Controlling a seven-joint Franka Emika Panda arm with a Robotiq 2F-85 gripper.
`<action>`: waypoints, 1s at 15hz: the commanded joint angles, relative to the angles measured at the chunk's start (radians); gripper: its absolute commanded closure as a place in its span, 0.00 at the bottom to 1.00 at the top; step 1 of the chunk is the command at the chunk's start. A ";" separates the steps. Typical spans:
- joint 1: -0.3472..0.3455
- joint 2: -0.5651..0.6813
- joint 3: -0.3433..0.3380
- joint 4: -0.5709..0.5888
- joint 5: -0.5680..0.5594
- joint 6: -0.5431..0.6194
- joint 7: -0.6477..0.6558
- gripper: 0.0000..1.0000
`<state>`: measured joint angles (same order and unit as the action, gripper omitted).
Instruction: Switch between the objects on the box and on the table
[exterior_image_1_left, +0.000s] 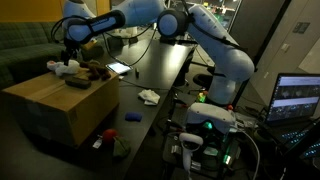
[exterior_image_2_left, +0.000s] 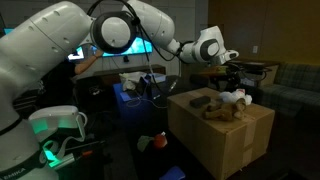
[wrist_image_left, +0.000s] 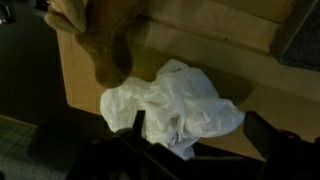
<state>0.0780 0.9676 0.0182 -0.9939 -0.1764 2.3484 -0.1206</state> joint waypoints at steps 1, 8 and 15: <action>-0.011 0.144 0.011 0.221 0.024 -0.063 -0.077 0.00; -0.027 0.289 0.001 0.393 0.029 -0.071 -0.106 0.00; -0.026 0.350 -0.008 0.467 0.028 -0.073 -0.094 0.31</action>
<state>0.0475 1.2609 0.0184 -0.6358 -0.1707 2.3005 -0.1955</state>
